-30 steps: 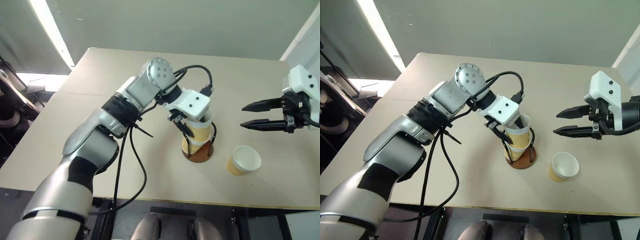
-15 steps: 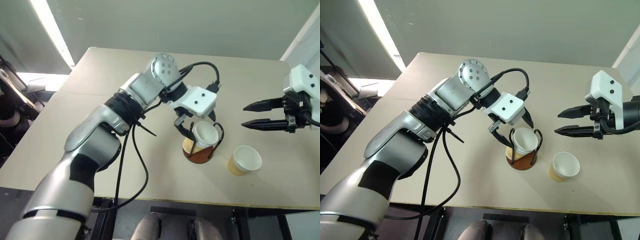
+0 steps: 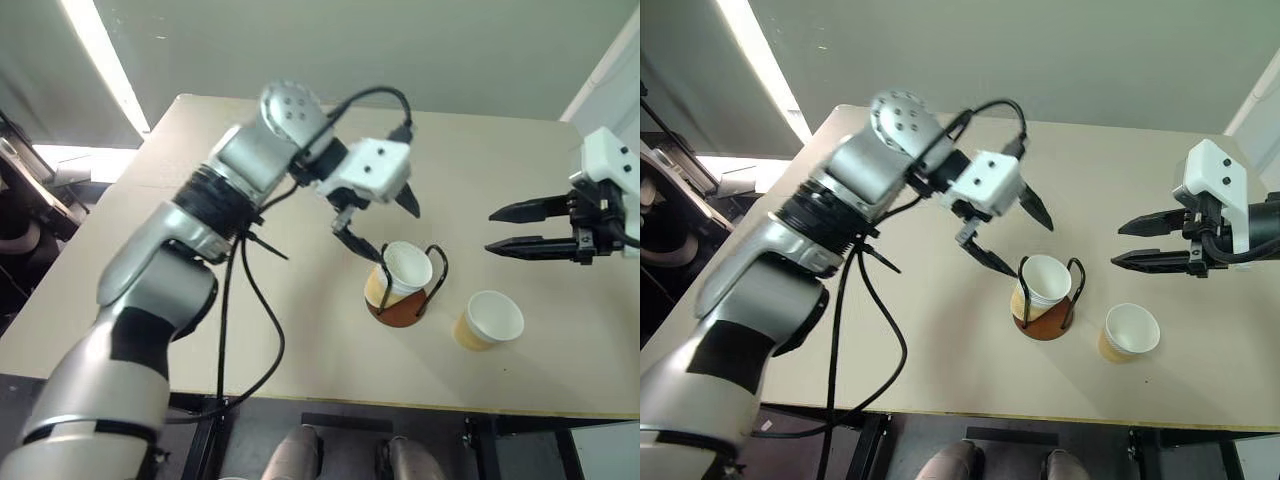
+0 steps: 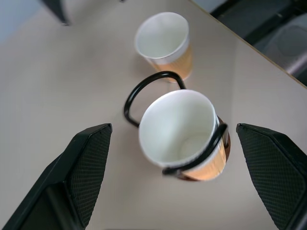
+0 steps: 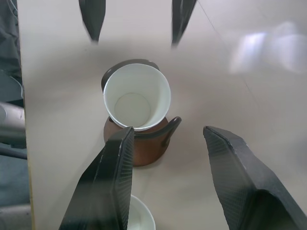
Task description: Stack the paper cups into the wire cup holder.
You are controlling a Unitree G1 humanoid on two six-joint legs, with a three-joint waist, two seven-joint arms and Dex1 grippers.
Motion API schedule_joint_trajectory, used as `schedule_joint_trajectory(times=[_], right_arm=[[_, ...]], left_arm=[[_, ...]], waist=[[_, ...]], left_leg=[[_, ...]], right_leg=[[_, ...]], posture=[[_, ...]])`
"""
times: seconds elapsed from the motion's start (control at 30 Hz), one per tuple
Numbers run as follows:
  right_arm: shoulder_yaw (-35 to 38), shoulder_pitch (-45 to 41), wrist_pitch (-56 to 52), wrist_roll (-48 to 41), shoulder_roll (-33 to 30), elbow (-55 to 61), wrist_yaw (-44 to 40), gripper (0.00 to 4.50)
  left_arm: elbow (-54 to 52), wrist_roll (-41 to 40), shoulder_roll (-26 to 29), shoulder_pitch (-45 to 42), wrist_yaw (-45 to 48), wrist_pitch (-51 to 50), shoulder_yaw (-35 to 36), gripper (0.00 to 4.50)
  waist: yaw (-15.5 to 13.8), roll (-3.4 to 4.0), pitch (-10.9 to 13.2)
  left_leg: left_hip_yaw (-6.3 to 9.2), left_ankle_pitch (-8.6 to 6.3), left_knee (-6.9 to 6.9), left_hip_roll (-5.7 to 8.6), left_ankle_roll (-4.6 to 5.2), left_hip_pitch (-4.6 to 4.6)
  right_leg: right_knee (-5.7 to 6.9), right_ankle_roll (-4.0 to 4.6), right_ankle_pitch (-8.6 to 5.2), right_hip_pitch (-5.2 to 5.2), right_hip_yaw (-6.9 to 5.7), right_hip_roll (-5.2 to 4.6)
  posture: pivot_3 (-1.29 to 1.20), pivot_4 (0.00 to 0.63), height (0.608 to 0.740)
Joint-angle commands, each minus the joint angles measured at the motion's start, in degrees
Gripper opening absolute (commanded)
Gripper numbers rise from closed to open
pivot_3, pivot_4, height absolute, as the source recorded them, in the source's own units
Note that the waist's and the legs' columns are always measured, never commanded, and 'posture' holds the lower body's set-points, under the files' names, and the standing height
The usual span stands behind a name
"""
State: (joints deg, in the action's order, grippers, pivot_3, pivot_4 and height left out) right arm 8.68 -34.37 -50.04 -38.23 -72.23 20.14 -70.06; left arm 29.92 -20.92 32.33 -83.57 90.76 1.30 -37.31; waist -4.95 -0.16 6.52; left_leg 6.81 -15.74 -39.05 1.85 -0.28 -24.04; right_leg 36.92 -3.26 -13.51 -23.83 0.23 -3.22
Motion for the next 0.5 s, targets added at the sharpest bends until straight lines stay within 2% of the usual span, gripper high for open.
schedule_joint_trajectory(times=[0.03,0.3,0.5], right_arm=[[2.7,0.8,-2.5,-3.4,-0.2,3.7,0.8,2.34],[2.4,3.9,-5.8,-7.2,-0.4,9.8,2.5,2.34],[2.8,11.4,-3.7,-4.0,-2.7,14.5,3.5,2.34]], left_arm=[[-5.3,-3.4,5.1,1.2,1.7,-3.4,2.9,4.45],[-19.0,-13.3,20.5,10.7,1.7,-11.4,4.0,4.45],[-20.4,-13.9,22.8,19.6,0.8,-17.7,14.1,4.45]], waist=[[0.1,0.00,0.0],[0.2,0.02,0.0],[0.1,0.02,0.0]], left_leg=[[0.00,0.00,0.00,0.00,0.00,0.00],[0.03,0.00,0.02,0.00,0.00,0.01],[0.07,0.01,-0.09,0.02,0.01,0.02]], right_leg=[[-0.01,0.00,0.00,0.00,0.00,0.00],[-0.04,0.00,0.00,-0.03,0.01,0.01],[-0.02,-0.01,0.00,0.01,0.00,-0.01]], posture=[[0.00,0.150,0.740],[0.00,0.150,0.740],[0.00,0.150,0.740]])
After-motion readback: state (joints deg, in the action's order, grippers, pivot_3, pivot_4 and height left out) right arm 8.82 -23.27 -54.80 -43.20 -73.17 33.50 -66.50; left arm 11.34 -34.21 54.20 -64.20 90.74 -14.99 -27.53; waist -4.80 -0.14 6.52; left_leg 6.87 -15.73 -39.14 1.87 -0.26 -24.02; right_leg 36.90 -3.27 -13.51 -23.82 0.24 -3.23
